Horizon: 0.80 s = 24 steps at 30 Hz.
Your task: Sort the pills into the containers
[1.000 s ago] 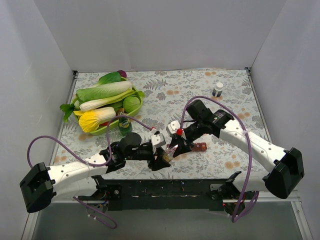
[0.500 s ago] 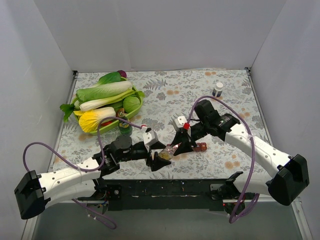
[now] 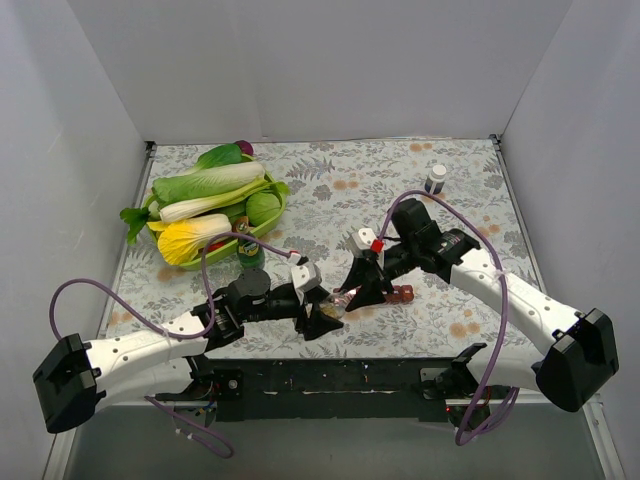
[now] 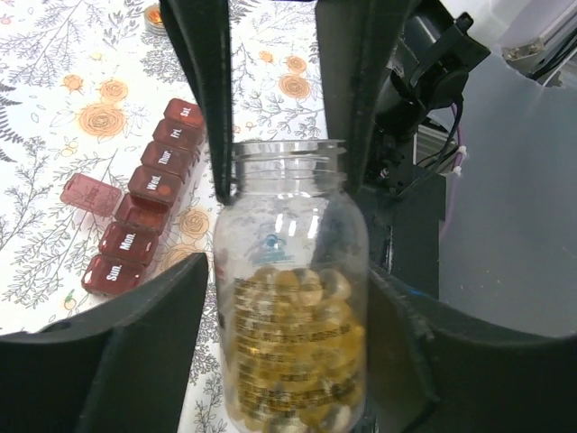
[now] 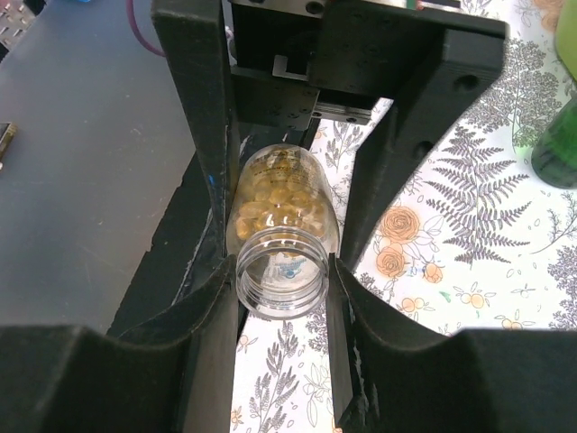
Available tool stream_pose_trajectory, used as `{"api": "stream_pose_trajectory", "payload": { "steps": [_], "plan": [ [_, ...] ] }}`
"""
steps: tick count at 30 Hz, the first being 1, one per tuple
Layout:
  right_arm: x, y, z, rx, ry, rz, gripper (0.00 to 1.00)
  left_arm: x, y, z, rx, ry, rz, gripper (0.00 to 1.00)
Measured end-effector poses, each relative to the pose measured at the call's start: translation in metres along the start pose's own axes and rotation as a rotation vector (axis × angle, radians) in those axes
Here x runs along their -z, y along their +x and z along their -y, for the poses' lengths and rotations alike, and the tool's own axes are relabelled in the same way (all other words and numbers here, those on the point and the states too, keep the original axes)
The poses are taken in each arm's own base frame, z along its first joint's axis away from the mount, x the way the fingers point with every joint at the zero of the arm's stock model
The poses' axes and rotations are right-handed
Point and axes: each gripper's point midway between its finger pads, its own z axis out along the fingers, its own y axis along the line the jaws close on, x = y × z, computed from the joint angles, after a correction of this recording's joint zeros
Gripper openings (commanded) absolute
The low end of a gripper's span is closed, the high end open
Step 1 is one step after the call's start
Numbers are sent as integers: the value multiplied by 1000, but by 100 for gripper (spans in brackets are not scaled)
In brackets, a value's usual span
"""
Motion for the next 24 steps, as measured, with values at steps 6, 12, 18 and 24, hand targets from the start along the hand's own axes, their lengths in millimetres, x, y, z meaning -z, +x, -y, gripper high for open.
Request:
{"api": "stream_pose_trajectory", "payload": {
  "steps": [6, 12, 18, 24],
  "plan": [
    [1, 2, 4, 11, 17, -2, 8, 0, 2, 2, 4, 7, -9, 0],
    [1, 3, 2, 16, 15, -2, 90, 0, 2, 1, 2, 1, -11, 0],
    [23, -6, 13, 9, 83, 4, 94, 12, -8, -5, -23, -56, 48, 0],
    [105, -18, 58, 48, 428, 45, 94, 44, -81, -9, -65, -143, 330, 0]
  ]
}}
